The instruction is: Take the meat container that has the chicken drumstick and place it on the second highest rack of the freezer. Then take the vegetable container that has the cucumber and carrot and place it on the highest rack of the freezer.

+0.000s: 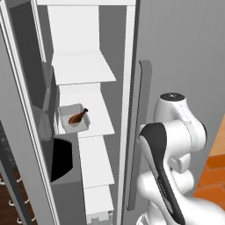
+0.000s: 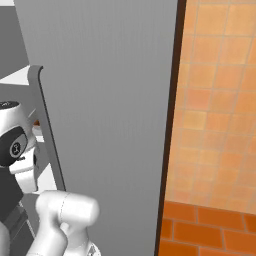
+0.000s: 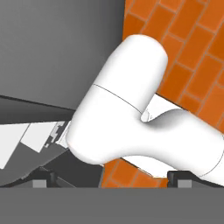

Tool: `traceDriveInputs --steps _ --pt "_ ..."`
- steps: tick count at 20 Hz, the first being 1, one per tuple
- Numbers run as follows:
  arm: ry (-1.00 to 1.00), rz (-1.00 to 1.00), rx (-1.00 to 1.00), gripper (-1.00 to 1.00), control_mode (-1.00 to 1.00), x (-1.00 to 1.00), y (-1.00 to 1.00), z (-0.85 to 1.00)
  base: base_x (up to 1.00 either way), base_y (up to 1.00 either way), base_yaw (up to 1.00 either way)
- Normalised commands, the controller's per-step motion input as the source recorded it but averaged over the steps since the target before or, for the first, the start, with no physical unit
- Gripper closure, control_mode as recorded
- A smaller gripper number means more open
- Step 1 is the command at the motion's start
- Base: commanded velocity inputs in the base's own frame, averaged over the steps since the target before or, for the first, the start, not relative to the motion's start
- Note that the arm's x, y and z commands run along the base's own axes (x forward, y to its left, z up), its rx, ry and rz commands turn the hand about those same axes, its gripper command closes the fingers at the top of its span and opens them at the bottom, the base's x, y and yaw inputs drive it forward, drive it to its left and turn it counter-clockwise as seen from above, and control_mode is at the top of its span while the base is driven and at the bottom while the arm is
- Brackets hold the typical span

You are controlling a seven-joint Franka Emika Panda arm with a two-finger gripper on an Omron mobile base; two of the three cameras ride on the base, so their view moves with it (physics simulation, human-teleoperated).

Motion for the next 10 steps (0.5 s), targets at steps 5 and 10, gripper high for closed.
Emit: traceDriveInputs --steps 5,10 --pt "0.0 0.0 0.0 -1.0 1.0 0.0 0.0 0.0 -0.33 -0.33 -0.03" --pt "0.0 0.0 0.0 -1.0 1.0 0.0 0.0 0.0 -0.2 -0.97 -0.17"
